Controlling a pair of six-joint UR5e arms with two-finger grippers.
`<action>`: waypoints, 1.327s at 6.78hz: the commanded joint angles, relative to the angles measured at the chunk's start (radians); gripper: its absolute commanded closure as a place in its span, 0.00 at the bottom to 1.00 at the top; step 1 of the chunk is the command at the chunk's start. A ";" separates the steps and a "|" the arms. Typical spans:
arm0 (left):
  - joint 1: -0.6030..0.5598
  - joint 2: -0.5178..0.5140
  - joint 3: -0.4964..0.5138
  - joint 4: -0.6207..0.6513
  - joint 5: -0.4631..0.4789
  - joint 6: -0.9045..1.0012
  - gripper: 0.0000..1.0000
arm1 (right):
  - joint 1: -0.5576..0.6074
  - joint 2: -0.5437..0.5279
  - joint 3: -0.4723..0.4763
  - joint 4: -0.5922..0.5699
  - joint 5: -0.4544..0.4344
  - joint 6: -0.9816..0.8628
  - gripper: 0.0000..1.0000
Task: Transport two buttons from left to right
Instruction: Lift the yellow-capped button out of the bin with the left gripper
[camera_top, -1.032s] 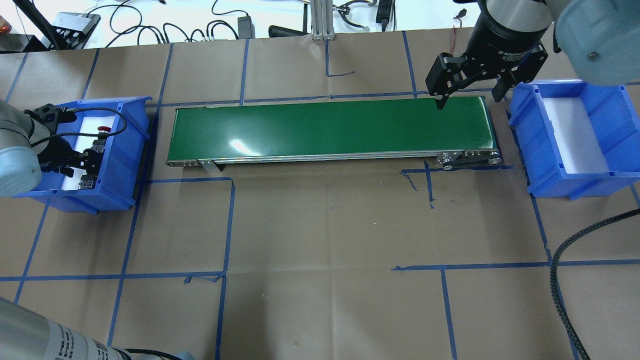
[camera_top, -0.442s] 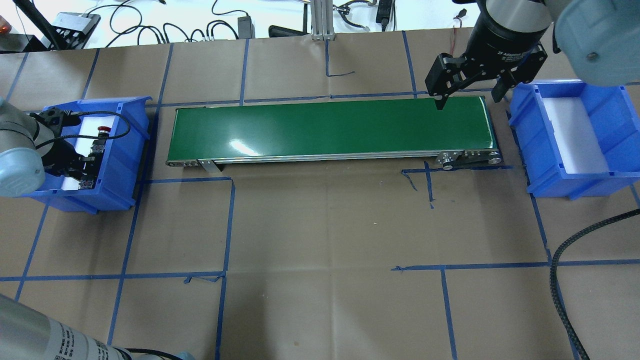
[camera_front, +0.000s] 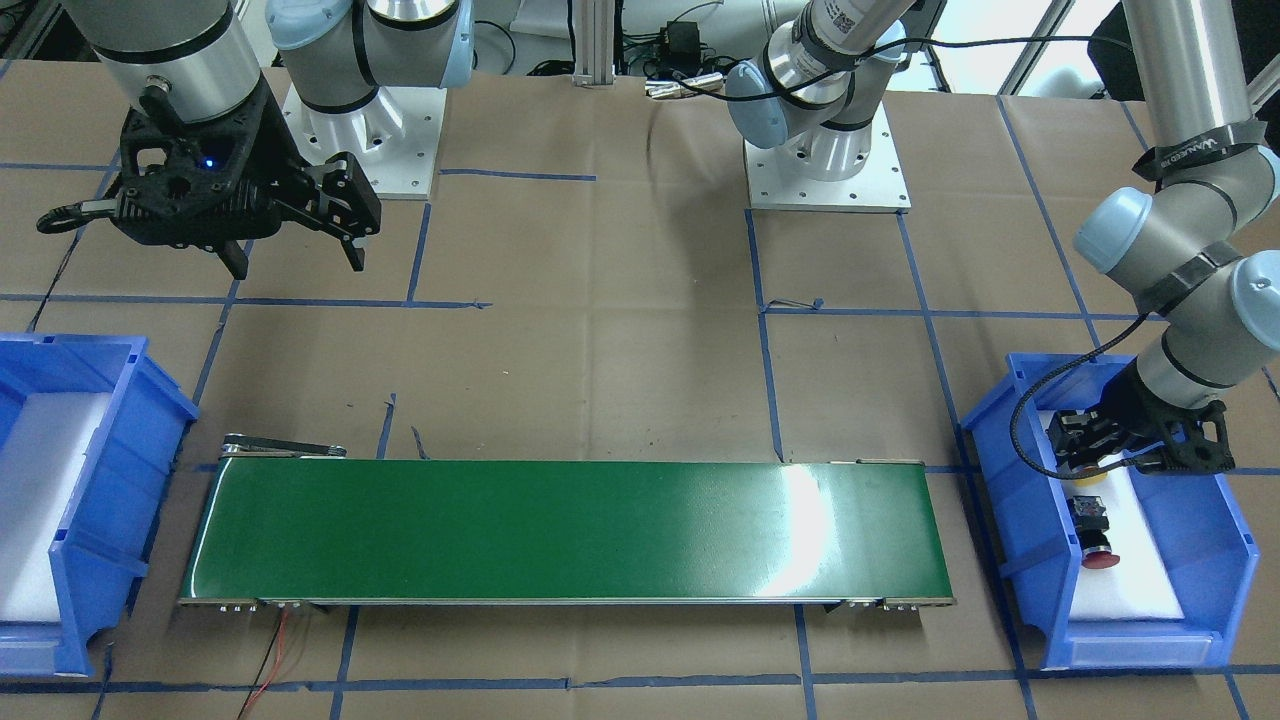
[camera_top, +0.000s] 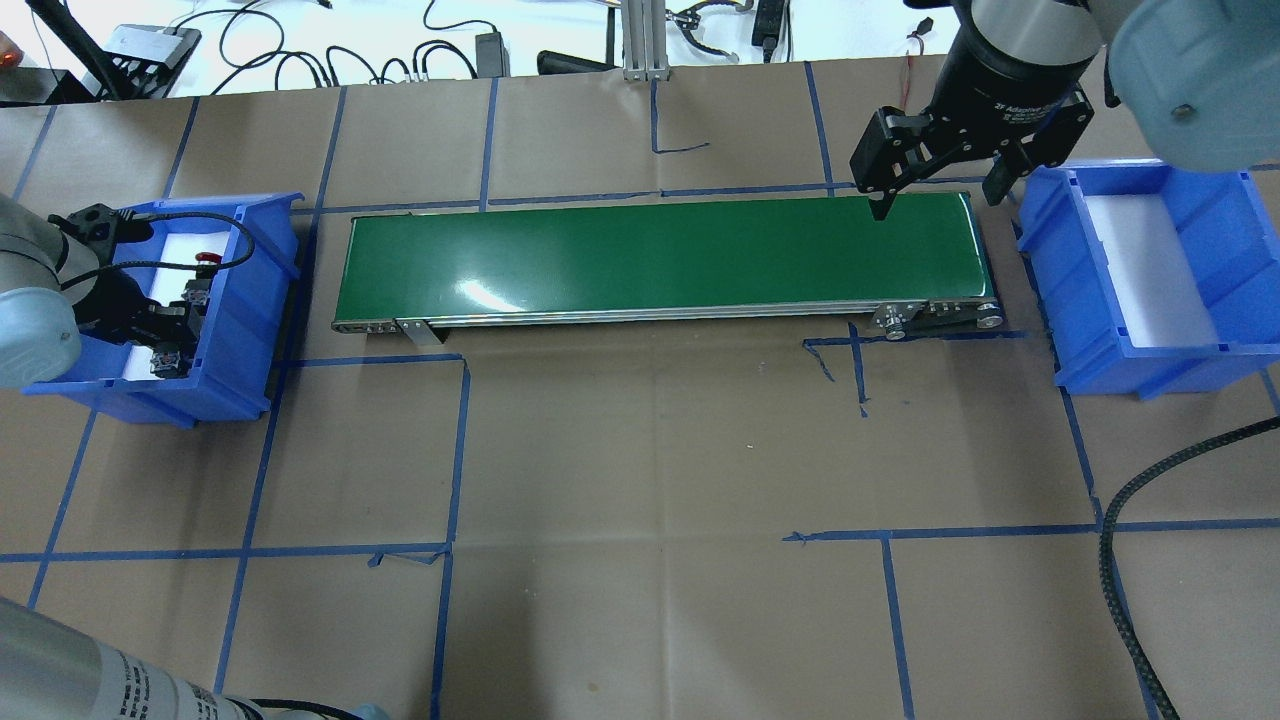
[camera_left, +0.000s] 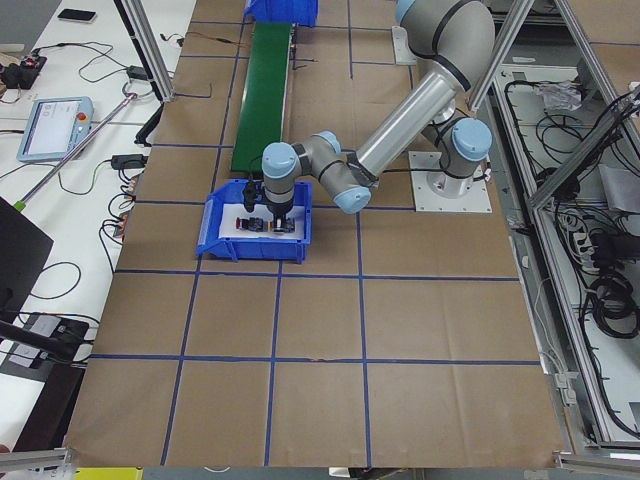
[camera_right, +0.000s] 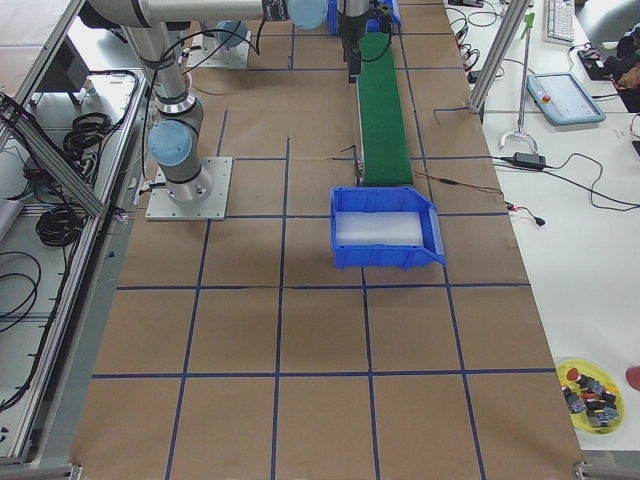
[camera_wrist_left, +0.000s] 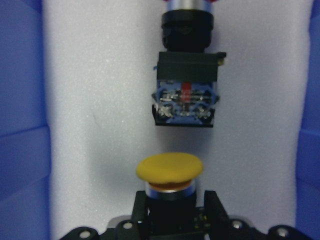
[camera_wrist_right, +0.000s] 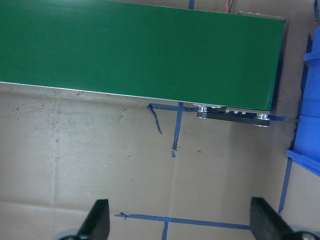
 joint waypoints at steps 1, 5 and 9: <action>-0.002 0.094 0.030 -0.078 -0.002 0.001 0.88 | 0.000 0.000 0.000 0.000 0.000 0.000 0.00; -0.010 0.182 0.202 -0.379 0.000 0.001 0.88 | 0.000 0.000 0.003 0.000 0.000 0.000 0.00; -0.242 0.187 0.242 -0.393 0.008 -0.194 0.88 | 0.001 0.002 0.005 -0.003 0.002 0.000 0.00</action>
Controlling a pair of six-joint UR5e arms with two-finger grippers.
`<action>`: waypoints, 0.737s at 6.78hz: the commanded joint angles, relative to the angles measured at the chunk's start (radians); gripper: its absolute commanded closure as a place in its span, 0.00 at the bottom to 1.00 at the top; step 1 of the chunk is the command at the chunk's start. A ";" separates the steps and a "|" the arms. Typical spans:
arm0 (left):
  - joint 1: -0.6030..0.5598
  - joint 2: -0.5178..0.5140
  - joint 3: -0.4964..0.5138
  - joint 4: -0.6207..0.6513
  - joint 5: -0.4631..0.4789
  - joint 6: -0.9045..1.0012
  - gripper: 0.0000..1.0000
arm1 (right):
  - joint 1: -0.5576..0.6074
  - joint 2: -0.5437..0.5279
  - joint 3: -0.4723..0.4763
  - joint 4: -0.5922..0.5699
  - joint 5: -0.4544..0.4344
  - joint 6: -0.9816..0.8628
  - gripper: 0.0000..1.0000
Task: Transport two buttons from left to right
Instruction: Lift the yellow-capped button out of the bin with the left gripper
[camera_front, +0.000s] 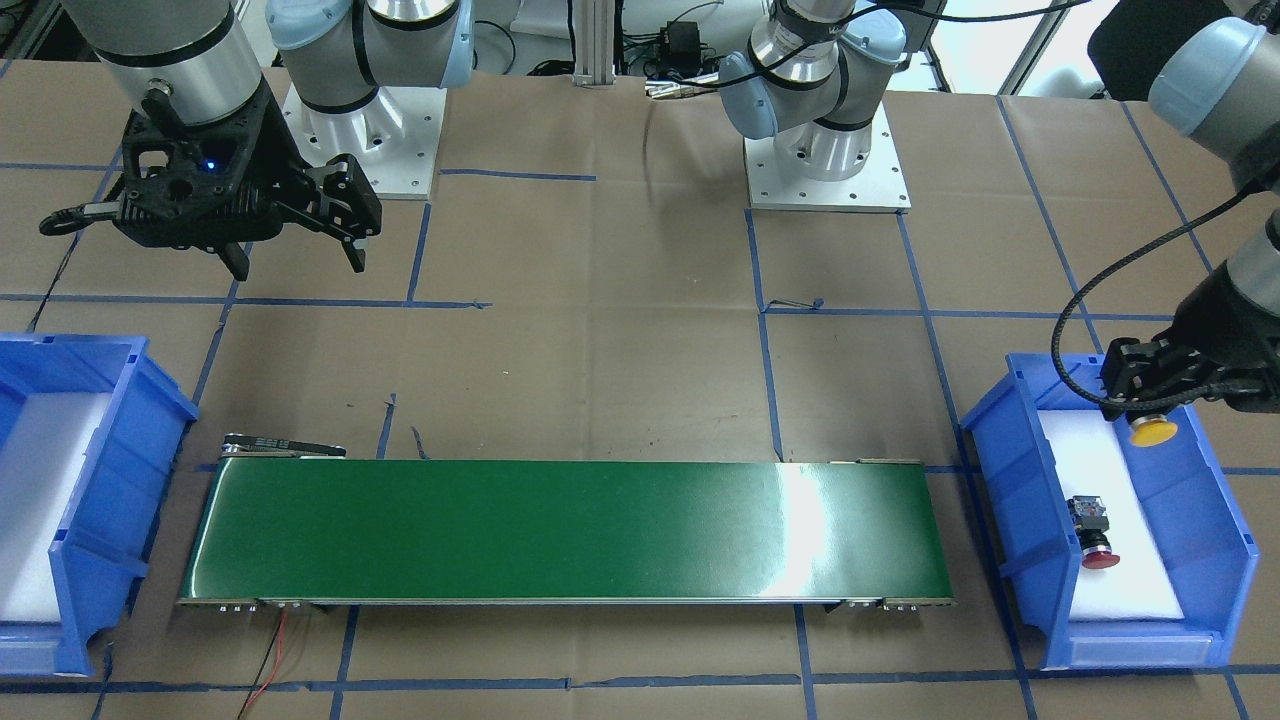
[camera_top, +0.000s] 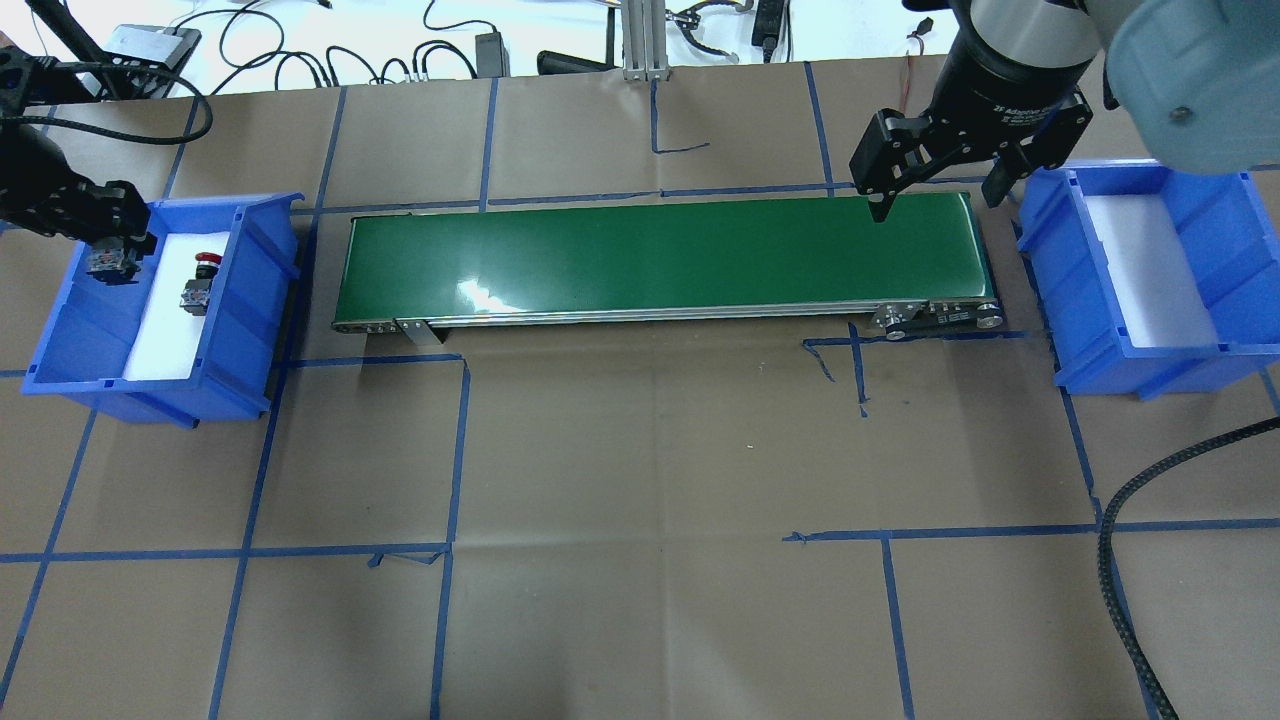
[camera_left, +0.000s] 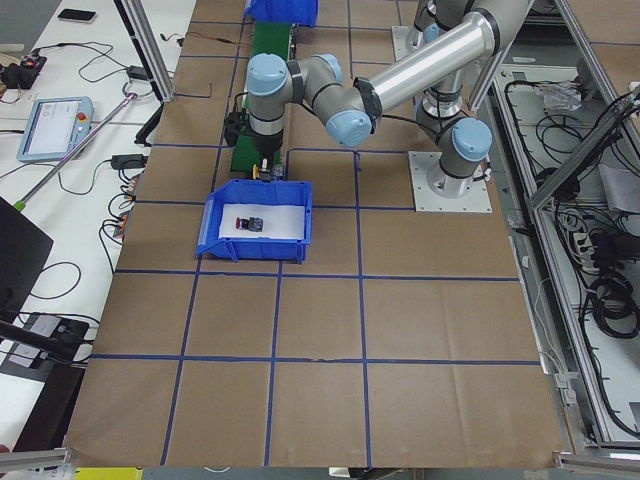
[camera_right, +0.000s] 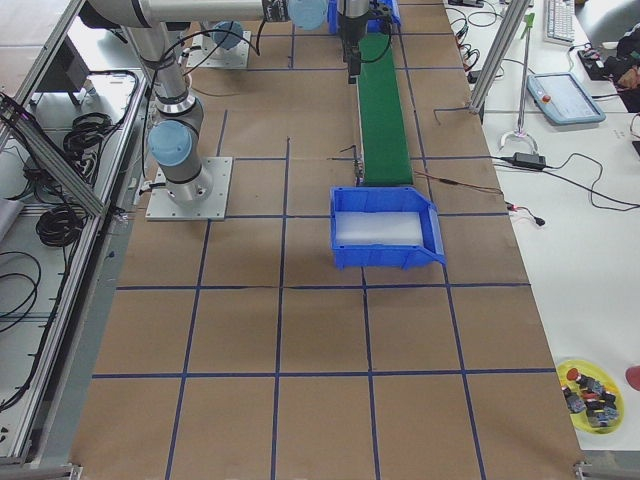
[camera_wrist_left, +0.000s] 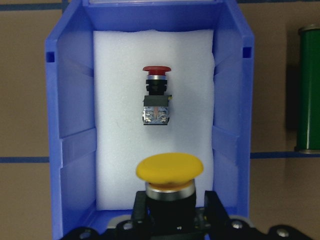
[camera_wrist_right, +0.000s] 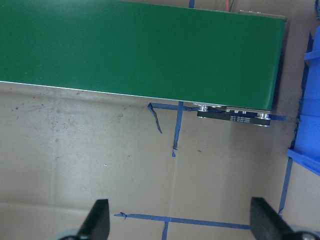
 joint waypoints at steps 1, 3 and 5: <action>-0.181 -0.001 0.001 0.011 0.005 -0.212 0.87 | 0.001 0.001 0.001 -0.003 0.001 0.002 0.00; -0.379 -0.018 -0.032 0.032 0.005 -0.461 0.87 | 0.001 0.001 0.001 -0.003 0.001 0.002 0.00; -0.447 -0.096 -0.048 0.151 0.022 -0.547 0.87 | 0.001 0.001 0.001 -0.003 0.001 0.002 0.00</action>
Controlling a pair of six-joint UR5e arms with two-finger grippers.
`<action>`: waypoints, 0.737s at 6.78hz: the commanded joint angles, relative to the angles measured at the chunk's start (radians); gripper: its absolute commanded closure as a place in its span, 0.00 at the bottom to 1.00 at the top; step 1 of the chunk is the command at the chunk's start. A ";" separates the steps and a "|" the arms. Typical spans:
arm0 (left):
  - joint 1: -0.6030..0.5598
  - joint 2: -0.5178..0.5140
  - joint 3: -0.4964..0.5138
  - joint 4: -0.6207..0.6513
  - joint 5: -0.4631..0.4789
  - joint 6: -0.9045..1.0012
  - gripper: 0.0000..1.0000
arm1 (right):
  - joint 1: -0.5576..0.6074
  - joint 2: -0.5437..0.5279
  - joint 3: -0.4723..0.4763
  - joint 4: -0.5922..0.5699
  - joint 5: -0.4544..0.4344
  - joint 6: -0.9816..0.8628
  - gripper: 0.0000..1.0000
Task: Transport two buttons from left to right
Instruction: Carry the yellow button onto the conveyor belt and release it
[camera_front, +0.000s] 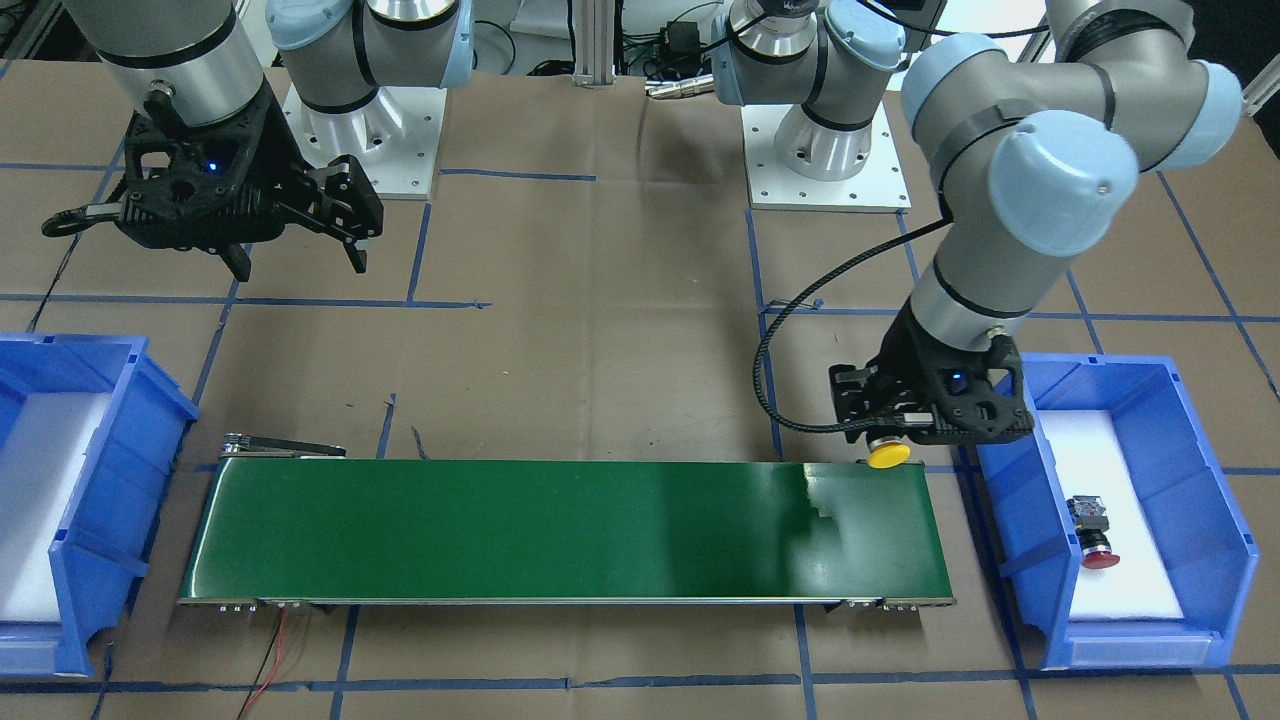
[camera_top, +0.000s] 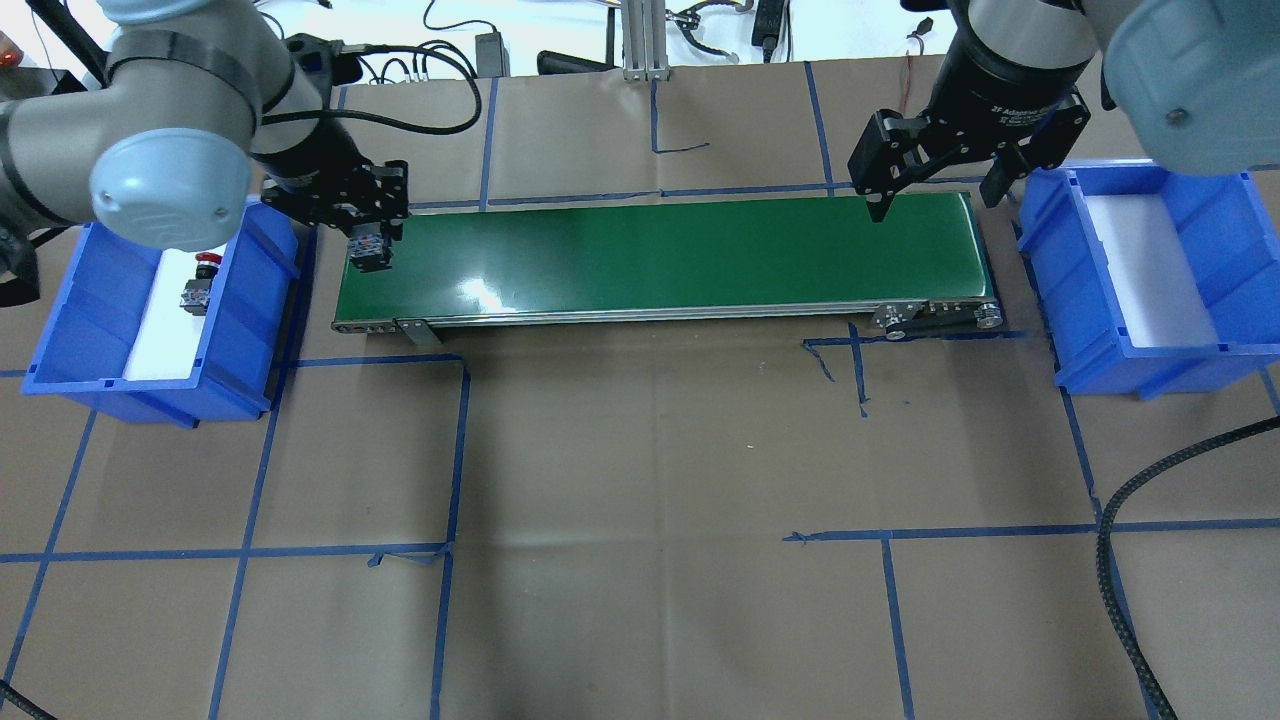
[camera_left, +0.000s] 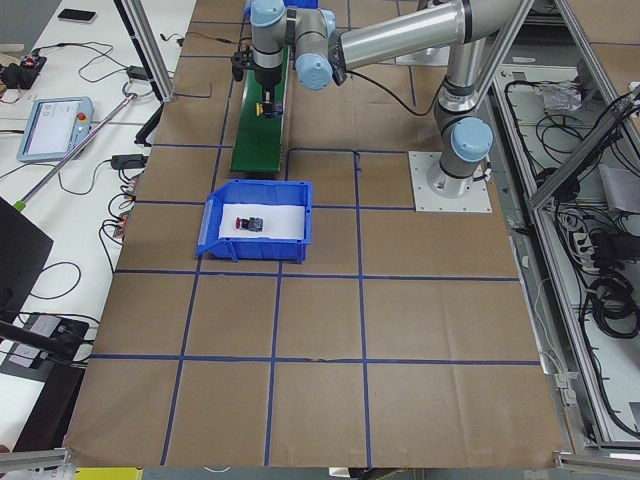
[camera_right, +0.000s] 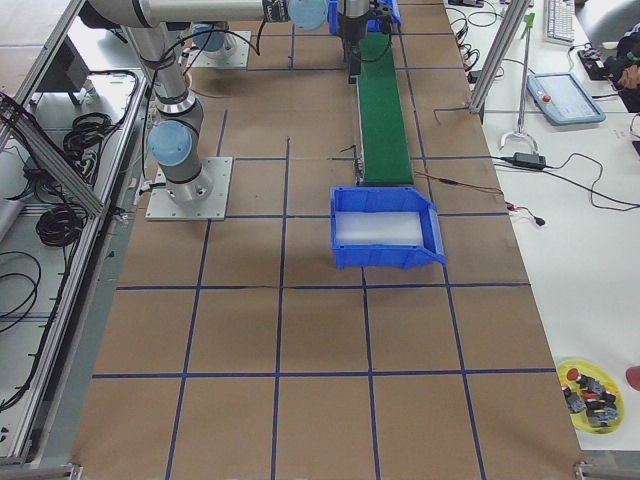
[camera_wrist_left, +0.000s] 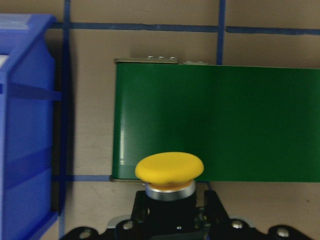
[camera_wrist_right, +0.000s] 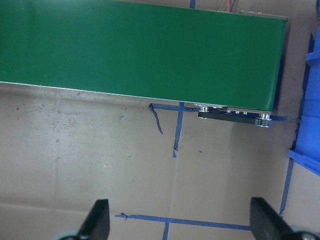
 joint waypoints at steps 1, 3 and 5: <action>-0.046 -0.116 -0.033 0.173 0.030 -0.057 0.87 | 0.000 0.002 0.000 0.000 0.000 0.000 0.00; -0.046 -0.197 -0.086 0.369 0.072 -0.029 0.85 | 0.000 0.002 0.002 0.000 0.000 0.000 0.00; -0.046 -0.216 -0.091 0.384 0.073 -0.021 0.84 | 0.000 0.006 0.002 0.003 0.000 0.000 0.00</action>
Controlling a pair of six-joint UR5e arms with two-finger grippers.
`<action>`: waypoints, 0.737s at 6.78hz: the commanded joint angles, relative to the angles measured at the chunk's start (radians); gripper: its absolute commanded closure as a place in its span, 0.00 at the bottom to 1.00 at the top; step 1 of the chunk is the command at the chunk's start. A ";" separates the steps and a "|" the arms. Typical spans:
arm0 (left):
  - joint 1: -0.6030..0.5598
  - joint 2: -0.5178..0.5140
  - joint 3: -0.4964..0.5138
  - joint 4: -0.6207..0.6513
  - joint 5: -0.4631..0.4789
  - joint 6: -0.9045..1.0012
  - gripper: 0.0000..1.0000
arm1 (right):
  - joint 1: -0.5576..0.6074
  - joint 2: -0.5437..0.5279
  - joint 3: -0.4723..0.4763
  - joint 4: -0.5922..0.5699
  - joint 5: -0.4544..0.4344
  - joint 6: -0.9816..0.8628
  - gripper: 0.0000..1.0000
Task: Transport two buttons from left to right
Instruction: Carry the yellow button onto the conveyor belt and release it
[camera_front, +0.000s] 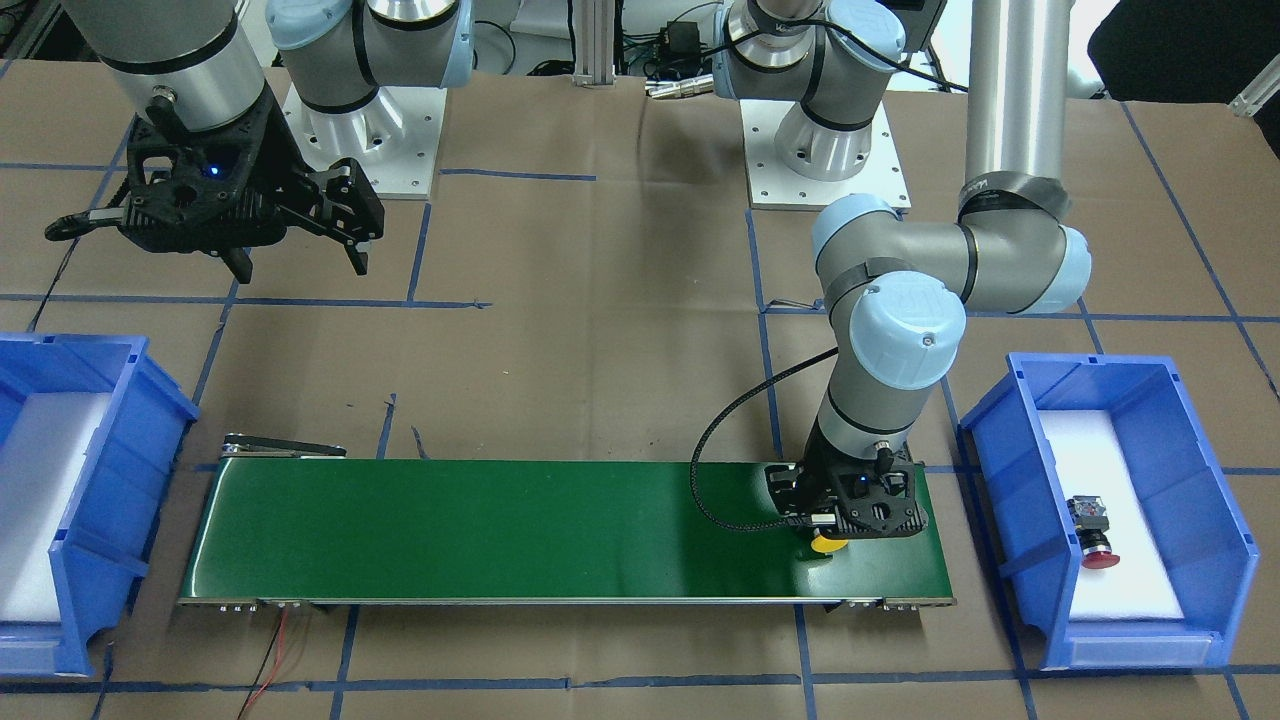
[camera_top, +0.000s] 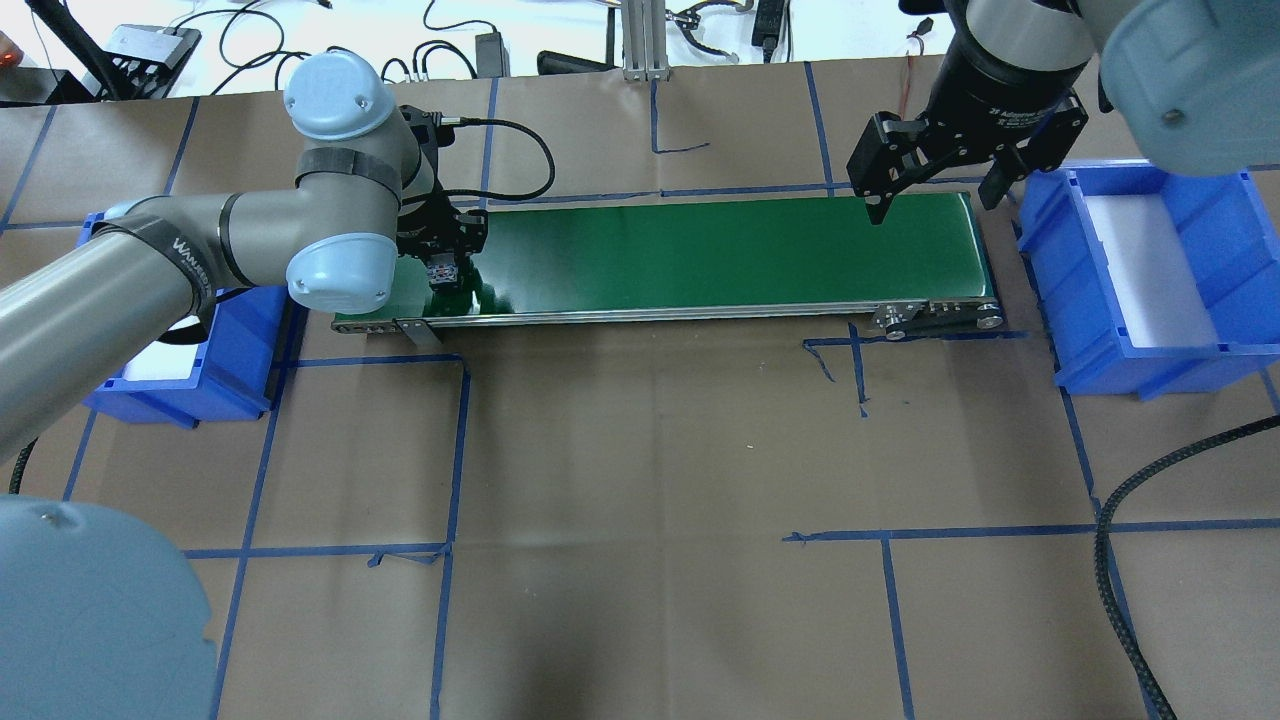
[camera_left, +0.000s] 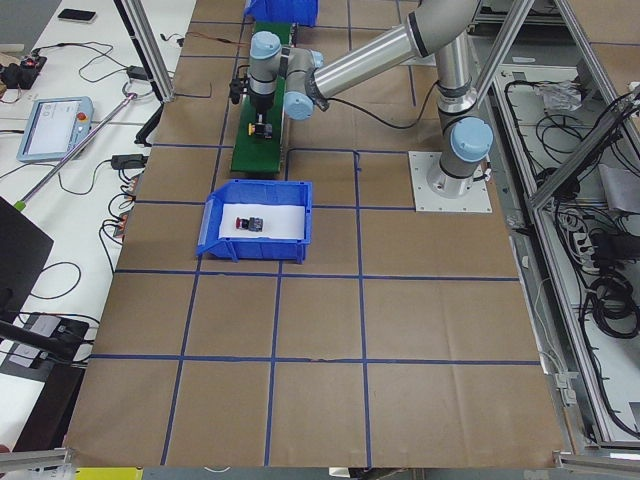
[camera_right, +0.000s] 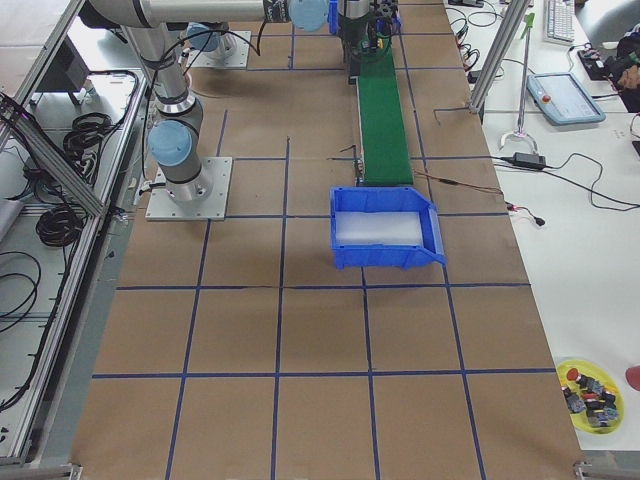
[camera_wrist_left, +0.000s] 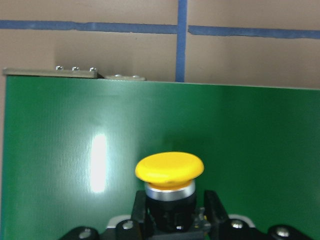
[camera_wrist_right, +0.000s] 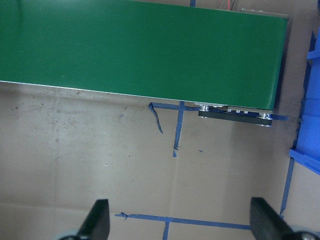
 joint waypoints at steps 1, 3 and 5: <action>0.000 -0.015 0.001 0.020 0.005 0.005 0.53 | 0.000 0.002 0.000 0.002 0.000 0.000 0.00; 0.000 0.016 0.027 -0.001 0.002 -0.003 0.00 | 0.000 0.002 0.000 0.000 0.000 0.000 0.00; 0.001 0.037 0.049 -0.038 -0.002 0.003 0.00 | 0.000 0.004 -0.001 0.000 0.000 0.000 0.00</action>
